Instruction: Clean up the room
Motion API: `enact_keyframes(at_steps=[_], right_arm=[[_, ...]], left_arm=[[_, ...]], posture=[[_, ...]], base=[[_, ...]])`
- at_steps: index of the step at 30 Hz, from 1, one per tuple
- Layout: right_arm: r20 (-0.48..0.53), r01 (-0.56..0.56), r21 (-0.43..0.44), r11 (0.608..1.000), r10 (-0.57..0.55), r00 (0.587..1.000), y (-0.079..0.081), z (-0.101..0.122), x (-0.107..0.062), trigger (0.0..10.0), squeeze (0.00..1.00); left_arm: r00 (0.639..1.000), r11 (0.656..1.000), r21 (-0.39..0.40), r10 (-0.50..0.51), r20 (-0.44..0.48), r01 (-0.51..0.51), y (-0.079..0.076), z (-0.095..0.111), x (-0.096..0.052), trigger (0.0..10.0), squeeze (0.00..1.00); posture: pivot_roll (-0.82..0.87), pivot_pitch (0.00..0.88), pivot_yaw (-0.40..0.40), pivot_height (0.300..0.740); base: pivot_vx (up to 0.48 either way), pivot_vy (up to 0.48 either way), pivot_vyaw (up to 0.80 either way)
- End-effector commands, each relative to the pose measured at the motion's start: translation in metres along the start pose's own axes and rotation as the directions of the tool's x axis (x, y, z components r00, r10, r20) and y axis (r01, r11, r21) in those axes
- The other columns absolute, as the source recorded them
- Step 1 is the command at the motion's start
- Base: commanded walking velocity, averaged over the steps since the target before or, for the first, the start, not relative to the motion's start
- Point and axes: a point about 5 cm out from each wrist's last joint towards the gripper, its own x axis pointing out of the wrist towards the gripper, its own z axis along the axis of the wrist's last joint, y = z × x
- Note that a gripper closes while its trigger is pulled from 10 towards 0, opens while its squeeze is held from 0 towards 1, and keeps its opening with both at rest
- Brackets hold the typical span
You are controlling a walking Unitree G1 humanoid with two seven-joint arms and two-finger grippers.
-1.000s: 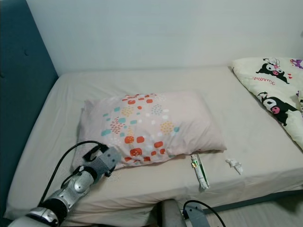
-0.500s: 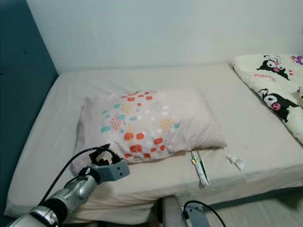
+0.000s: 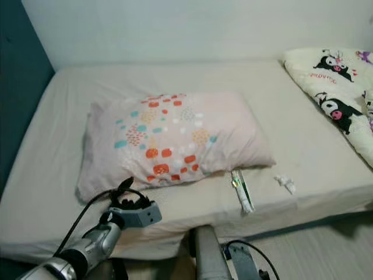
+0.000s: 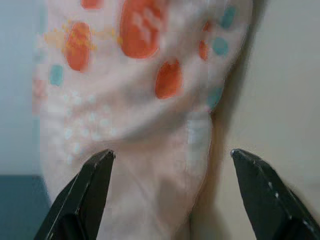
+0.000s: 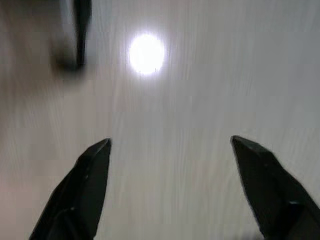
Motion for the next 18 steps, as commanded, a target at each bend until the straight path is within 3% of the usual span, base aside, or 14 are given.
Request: enact_keyframes(at_steps=[1, 4, 5, 7, 13, 17, 18], right_arm=[[-0.093, -0.12, -0.055, 0.991, 0.115, 0.989, 0.037, -0.031, -0.006, 10.0, 0.0], [-0.093, -0.12, -0.055, 0.991, 0.115, 0.989, 0.037, -0.031, -0.006, 10.0, 0.0], [-0.081, -0.122, -0.052, 0.991, 0.118, 0.99, 0.039, -0.036, -0.008, 10.0, 0.0], [-0.075, -0.122, -0.047, 0.991, 0.118, 0.99, 0.04, -0.04, -0.008, 10.0, 0.0], [-0.072, -0.119, -0.041, 0.992, 0.116, 0.991, 0.041, -0.042, -0.009, 10.0, 0.0], [-0.07, -0.127, -0.029, 0.992, 0.124, 0.99, 0.042, -0.042, -0.009, 10.0, 0.0], [-0.07, -0.127, -0.029, 0.992, 0.124, 0.99, 0.042, -0.042, -0.009, 10.0, 0.0]], left_arm=[[0.998, 0.998, 0.048, 0.051, 0.021, -0.052, 0.008, 0.0, 0.005, 10.0, 0.0], [0.998, 0.998, 0.048, 0.051, 0.021, -0.052, 0.008, 0.0, 0.005, 10.0, 0.0], [0.99, 0.988, 0.076, 0.127, 0.055, -0.131, 0.02, 0.008, 0.016, 10.0, 0.0], [0.978, 0.977, 0.089, 0.189, 0.085, -0.196, 0.031, 0.015, 0.025, 10.0, 0.0], [0.956, 0.957, 0.087, 0.267, 0.122, -0.278, 0.048, 0.024, 0.037, 10.0, 0.0], [0.922, 0.927, 0.06, 0.359, 0.147, -0.371, 0.073, 0.029, 0.049, 10.0, 0.0], [0.922, 0.927, 0.06, 0.359, 0.147, -0.371, 0.073, 0.029, 0.049, 10.0, 0.0]], posture=[[-0.24, 0.364, -0.04, 0.551], [-0.24, 0.364, -0.04, 0.551], [-0.26, 0.383, -0.044, 0.546], [-0.26, 0.39, -0.045, 0.546], [-0.27, 0.399, -0.045, 0.546], [-0.26, 0.403, -0.046, 0.546], [-0.26, 0.403, -0.046, 0.546]], base=[[0.0, 0.0, 0.0], [0.0, 0.0, 0.0], [0.0, 0.0, 0.0], [0.0, 0.0, 0.0], [0.0, 0.0, 0.0], [0.0, 0.0, 0.0], [0.0, 0.0, 0.0]])
